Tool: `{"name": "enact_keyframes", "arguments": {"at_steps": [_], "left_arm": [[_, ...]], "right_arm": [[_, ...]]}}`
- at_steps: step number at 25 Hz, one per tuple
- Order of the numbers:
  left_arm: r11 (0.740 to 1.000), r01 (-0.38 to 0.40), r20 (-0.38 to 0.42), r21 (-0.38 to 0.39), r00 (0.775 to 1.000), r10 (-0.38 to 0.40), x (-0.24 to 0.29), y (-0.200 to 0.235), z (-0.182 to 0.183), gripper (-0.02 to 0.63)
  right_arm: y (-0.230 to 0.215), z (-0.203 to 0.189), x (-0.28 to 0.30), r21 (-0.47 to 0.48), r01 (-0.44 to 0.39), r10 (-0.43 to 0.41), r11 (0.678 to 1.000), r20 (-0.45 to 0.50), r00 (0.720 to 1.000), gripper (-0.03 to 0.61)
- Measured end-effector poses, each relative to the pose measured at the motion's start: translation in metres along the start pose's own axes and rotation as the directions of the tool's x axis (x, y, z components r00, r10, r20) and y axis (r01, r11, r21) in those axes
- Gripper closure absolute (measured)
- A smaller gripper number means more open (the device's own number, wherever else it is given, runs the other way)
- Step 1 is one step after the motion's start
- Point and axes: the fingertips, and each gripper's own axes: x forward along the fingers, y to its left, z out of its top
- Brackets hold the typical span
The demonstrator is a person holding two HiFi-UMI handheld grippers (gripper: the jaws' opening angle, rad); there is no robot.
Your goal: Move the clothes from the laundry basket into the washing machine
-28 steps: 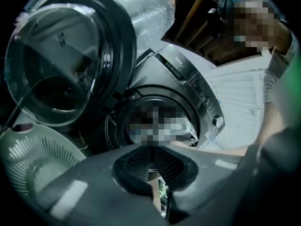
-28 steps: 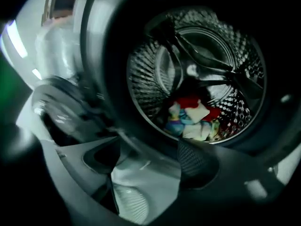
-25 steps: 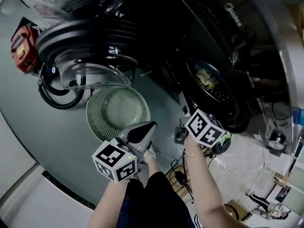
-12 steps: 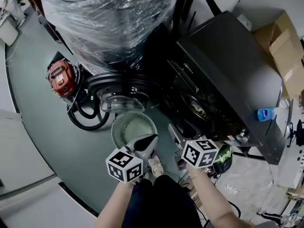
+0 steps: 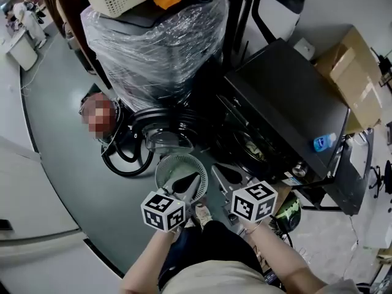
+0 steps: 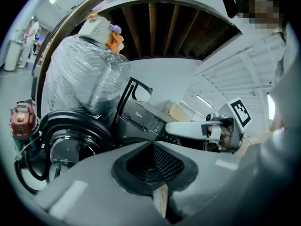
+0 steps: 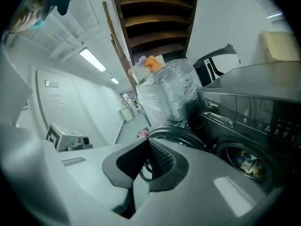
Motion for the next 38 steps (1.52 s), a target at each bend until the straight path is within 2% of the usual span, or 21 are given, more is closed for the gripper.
{"name": "enact_keyframes", "arguments": {"at_steps": [3, 6, 8, 11, 14, 24, 38], "left_arm": [[1.000, 0.001, -0.011, 0.020, 1.000, -0.001, -0.014, -0.007, -0.001, 0.612], [0.998, 0.004, -0.009, 0.070, 1.000, -0.004, -0.020, -0.016, 0.006, 0.612], [0.995, 0.001, 0.005, 0.100, 1.000, -0.002, -0.022, -0.020, 0.015, 0.612], [0.993, -0.009, 0.027, 0.114, 1.000, 0.006, -0.026, -0.026, 0.023, 0.612], [0.993, -0.023, 0.041, 0.117, 0.999, 0.018, -0.029, -0.027, 0.029, 0.612], [0.990, -0.007, 0.024, 0.139, 1.000, 0.004, -0.031, -0.037, 0.028, 0.612], [0.992, 0.016, 0.021, 0.126, 1.000, -0.019, -0.027, -0.044, 0.023, 0.612]], "right_arm": [[0.023, 0.004, -0.010, 0.010, -0.067, 0.067, 0.998, 0.026, 0.997, 0.549], [0.043, 0.007, -0.017, -0.063, -0.143, 0.146, 0.988, 0.044, 0.988, 0.549], [0.050, 0.011, -0.020, -0.118, -0.160, 0.166, 0.980, 0.042, 0.985, 0.549], [0.056, 0.016, -0.026, -0.172, -0.160, 0.169, 0.972, 0.039, 0.985, 0.551], [0.061, 0.017, -0.031, -0.177, -0.173, 0.183, 0.969, 0.039, 0.982, 0.551], [0.071, 0.009, -0.042, -0.229, -0.240, 0.227, 0.943, -0.080, 0.971, 0.551], [0.048, 0.011, -0.059, -0.285, -0.229, 0.187, 0.931, -0.167, 0.968, 0.551]]}}
